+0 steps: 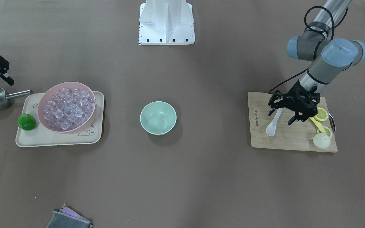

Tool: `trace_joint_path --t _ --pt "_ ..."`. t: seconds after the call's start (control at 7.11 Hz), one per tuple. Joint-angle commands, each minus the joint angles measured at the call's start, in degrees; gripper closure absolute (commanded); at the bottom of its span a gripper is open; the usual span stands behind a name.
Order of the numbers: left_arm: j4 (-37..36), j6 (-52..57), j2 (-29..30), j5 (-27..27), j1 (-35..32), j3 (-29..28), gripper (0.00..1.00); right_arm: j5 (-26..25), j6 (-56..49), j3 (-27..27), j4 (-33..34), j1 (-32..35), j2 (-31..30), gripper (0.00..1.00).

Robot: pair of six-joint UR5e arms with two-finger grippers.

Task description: Put spoon and ice into bowl

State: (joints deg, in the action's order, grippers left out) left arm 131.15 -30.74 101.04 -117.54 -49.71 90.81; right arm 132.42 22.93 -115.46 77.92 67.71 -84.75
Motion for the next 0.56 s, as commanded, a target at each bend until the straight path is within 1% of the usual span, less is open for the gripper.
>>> trace_joint_path --t 0.0,0.28,0.42 --pt "0.25 -0.11 -0.06 0.03 1.28 -0.98 0.23 -0.06 0.01 -0.11 -0.05 -1.52 0.37 0.00" --pt "0.25 -0.20 -0.06 0.03 1.90 -0.98 0.31 -0.06 0.01 -0.12 -0.05 -2.23 0.46 0.00" --pt "0.25 -0.11 -0.66 0.03 1.99 -0.90 0.38 -0.06 0.01 -0.29 -0.05 -2.49 0.55 0.00"
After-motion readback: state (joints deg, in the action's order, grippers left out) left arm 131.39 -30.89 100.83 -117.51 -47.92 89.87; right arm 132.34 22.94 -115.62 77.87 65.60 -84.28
